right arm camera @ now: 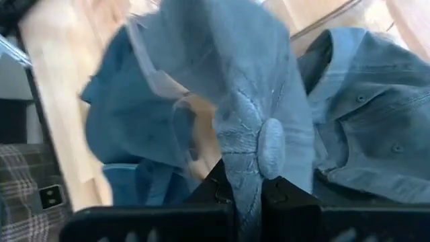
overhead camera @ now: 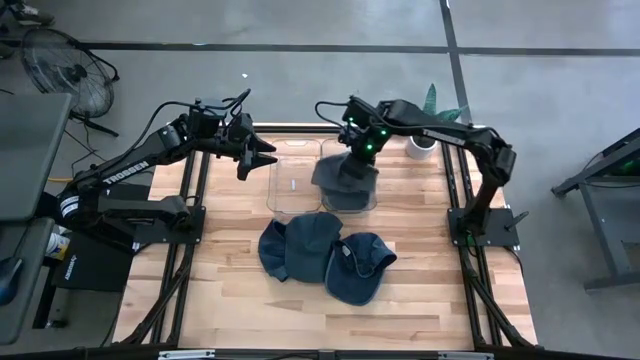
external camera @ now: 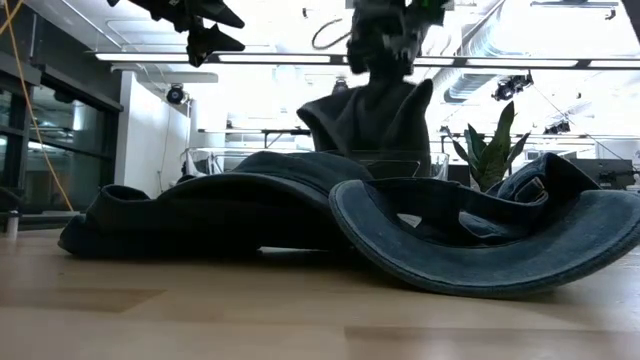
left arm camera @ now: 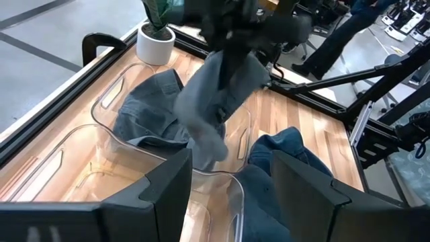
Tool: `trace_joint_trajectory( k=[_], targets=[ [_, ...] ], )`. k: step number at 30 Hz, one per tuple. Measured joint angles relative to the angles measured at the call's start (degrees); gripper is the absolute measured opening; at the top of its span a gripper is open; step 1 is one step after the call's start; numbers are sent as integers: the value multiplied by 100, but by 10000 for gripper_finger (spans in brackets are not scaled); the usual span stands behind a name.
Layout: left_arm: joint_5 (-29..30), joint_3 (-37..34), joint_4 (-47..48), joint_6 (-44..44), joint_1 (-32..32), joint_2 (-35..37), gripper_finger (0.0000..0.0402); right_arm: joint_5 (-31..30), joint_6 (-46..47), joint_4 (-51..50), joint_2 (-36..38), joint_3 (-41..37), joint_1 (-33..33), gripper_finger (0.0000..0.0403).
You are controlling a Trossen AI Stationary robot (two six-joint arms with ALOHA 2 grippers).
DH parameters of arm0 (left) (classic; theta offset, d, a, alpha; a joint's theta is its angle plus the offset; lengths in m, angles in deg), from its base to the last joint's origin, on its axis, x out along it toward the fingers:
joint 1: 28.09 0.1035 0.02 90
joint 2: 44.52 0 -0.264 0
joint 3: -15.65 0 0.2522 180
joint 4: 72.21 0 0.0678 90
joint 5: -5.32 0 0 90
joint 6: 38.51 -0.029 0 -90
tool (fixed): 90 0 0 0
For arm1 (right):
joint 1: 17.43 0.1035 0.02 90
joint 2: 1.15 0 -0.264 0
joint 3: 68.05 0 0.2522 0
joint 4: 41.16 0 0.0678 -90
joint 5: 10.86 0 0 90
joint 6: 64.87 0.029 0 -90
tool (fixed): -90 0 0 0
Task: Pick & Place hat
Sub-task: Put the gray cap into the right transparent bin
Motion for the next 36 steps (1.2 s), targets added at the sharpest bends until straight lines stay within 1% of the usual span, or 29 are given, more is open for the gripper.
trace_joint_trajectory(
  k=[2,4,9,11,14,20,27,36],
  targets=[
    [2,0,2,0,0,0,199,-166,-109,25,-170,0,-77,0],
    [2,0,13,0,0,0,199,-467,-200,61,-306,-1,-154,0],
    [0,0,96,-9,0,0,199,-1500,-461,90,-556,-2,-336,0],
    [0,0,101,-27,-2,0,199,-1767,-555,179,-591,-2,-397,0],
    [0,0,101,-44,0,1,199,-1788,-706,291,-641,-2,-441,0],
    [0,0,103,-52,0,2,199,-1523,-1076,277,-920,-2,-344,0],
    [0,0,103,-65,-1,1,199,-1812,-1124,278,-1207,-2,-272,0],
    [-2,0,105,-66,-2,2,199,-1743,-1215,232,-1380,-2,-199,0]
  ],
)
